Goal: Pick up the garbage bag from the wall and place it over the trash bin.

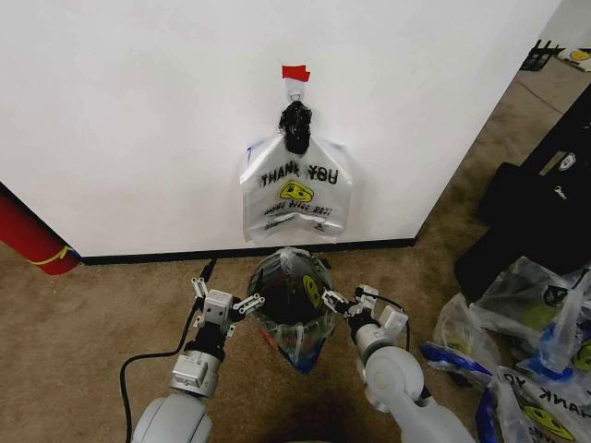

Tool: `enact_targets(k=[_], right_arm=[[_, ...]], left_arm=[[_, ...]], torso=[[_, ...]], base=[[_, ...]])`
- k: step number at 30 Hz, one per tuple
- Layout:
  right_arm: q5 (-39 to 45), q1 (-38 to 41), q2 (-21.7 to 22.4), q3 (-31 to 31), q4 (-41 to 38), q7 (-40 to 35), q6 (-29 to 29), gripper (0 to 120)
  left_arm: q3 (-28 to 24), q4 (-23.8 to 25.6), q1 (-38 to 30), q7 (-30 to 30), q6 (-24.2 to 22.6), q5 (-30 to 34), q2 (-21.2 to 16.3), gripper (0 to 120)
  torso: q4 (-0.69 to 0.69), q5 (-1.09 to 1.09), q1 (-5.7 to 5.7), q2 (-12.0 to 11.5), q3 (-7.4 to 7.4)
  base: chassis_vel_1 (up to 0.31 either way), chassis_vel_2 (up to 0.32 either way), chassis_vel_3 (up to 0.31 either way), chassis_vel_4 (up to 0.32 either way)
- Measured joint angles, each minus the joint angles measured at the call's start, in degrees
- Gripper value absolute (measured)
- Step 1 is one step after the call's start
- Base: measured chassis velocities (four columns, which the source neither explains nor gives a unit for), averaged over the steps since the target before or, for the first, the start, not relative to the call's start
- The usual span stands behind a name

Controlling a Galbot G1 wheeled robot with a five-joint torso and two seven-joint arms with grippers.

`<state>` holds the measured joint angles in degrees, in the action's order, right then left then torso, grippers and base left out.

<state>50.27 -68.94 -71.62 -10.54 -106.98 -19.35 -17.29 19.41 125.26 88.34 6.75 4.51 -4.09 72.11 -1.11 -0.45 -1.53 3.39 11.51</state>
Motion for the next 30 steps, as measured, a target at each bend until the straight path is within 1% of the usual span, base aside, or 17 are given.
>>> enact_targets(k=[1, 2, 6, 7, 10, 12, 14, 15, 18, 20, 22, 23, 24, 26, 27, 28, 30], right_arm=[[1.9, 0.2, 0.5, -0.8, -0.2, 1.7, -1.7, 100], [1.9, 0.2, 0.5, -0.8, -0.2, 1.7, -1.7, 100], [7.4, 0.8, 1.0, -3.4, -1.0, 6.9, -7.6, 100], [9.5, 1.6, 0.3, -5.8, 0.9, 14.9, -10.3, 100], [8.3, 2.7, -0.3, -7.9, 4.7, 23.3, -11.7, 100], [7.9, 3.0, -0.4, -8.3, 5.6, 25.0, -11.9, 100], [6.8, 3.7, -0.5, -9.8, 8.1, 29.6, -12.2, 100], [5.9, 4.3, -0.5, -11.2, 10.4, 33.8, -12.1, 100], [5.5, 4.5, -0.6, -12.8, 13.3, 39.7, -10.6, 100], [5.5, 4.4, -0.6, -13.0, 13.6, 40.6, -10.2, 100], [5.5, 3.5, -0.9, -12.7, 14.3, 44.4, -6.7, 100], [5.5, 3.5, -0.9, -12.7, 14.3, 44.4, -6.7, 100], [5.7, 3.1, -1.1, -12.2, 14.8, 46.4, -3.8, 100], [5.8, 3.1, -1.2, -12.2, 14.9, 46.8, -3.3, 100], [6.9, 2.9, -1.4, -11.8, 15.9, 49.3, 0.3, 100], [7.0, 2.9, -1.4, -11.8, 16.0, 49.4, 0.5, 100], [7.8, 2.9, -1.4, -11.7, 17.1, 52.0, 2.9, 100]], left_arm=[[0.0, 0.0, 0.1, 0.0, 0.1, -0.1, 0.0, 100], [0.0, 0.0, 0.1, 0.0, 0.1, -0.1, 0.0, 100], [-0.1, -0.3, 0.4, 0.0, 0.2, -0.5, 0.2, 100], [-0.3, -0.6, 0.6, 0.0, 0.4, -1.1, 0.7, 100], [-0.3, -0.6, 0.8, -0.1, 0.4, -1.4, 0.8, 100], [-0.2, -0.6, 0.9, -0.1, 0.4, -1.4, 0.8, 100], [-0.1, -0.6, 1.1, -0.1, 0.5, -1.4, 0.8, 100], [0.1, -0.6, 1.3, -0.1, 0.5, -1.4, 0.6, 100], [0.2, -0.8, 1.5, -0.1, 0.6, -1.4, 0.6, 100], [0.1, -0.9, 1.5, -0.1, 0.7, -1.4, 0.7, 100], [-0.1, -1.6, 1.4, -0.1, 0.7, -1.7, 0.9, 100], [-0.1, -1.6, 1.4, -0.1, 0.7, -1.7, 0.9, 100], [-0.3, -2.0, 1.2, -0.1, 0.8, -1.9, 1.0, 100], [-0.3, -2.0, 1.2, -0.1, 0.8, -1.9, 1.0, 100], [-0.4, -2.2, 1.1, -0.1, 0.8, -2.0, 1.1, 100], [-0.4, -2.2, 1.1, -0.1, 0.8, -2.0, 1.1, 100], [-0.4, -2.2, 1.0, -0.1, 0.8, -2.0, 1.1, 100]], torso=[[0.00, -0.01, 0.00, 0.0, 0.00], [0.00, -0.01, 0.00, 0.0, 0.00], [0.01, -0.01, 0.00, 0.0, 0.00], [0.01, 0.00, 0.00, 0.0, 0.00], [0.01, 0.00, 0.00, 0.0, 0.00], [0.01, 0.00, 0.00, 0.0, 0.00], [0.01, 0.00, 0.00, 0.0, 0.00], [0.01, 0.00, 0.00, 0.0, 0.00], [0.00, 0.00, 0.00, 0.0, 0.00], [0.01, 0.00, 0.00, 0.0, 0.00], [0.00, 0.00, 0.00, 0.0, 0.00], [0.00, 0.00, 0.00, 0.0, 0.00], [0.00, 0.00, 0.00, 0.0, 0.00], [0.00, 0.00, 0.00, 0.0, 0.00], [0.01, 0.00, 0.00, 0.0, 0.00], [0.01, 0.00, 0.00, 0.0, 0.00], [0.00, -0.01, 0.00, 0.0, 0.00]], base=[[0.000, 0.000, 0.000, 0.000], [0.000, 0.000, 0.000, 0.000], [0.000, 0.000, 0.000, 0.000], [0.000, 0.000, 0.000, 0.000], [0.000, 0.000, 0.000, 0.000], [0.000, 0.000, 0.000, 0.000], [0.000, 0.000, 0.000, 0.000], [0.000, 0.000, 0.000, 0.000], [0.000, 0.000, 0.000, 0.000], [0.000, 0.000, 0.000, 0.000], [0.000, 0.000, 0.000, 0.000], [0.000, 0.000, 0.000, 0.000], [0.000, 0.000, 0.000, 0.000], [0.000, 0.000, 0.000, 0.000], [0.000, 0.000, 0.000, 0.000], [0.000, 0.000, 0.000, 0.000], [0.000, 0.000, 0.000, 0.000]])
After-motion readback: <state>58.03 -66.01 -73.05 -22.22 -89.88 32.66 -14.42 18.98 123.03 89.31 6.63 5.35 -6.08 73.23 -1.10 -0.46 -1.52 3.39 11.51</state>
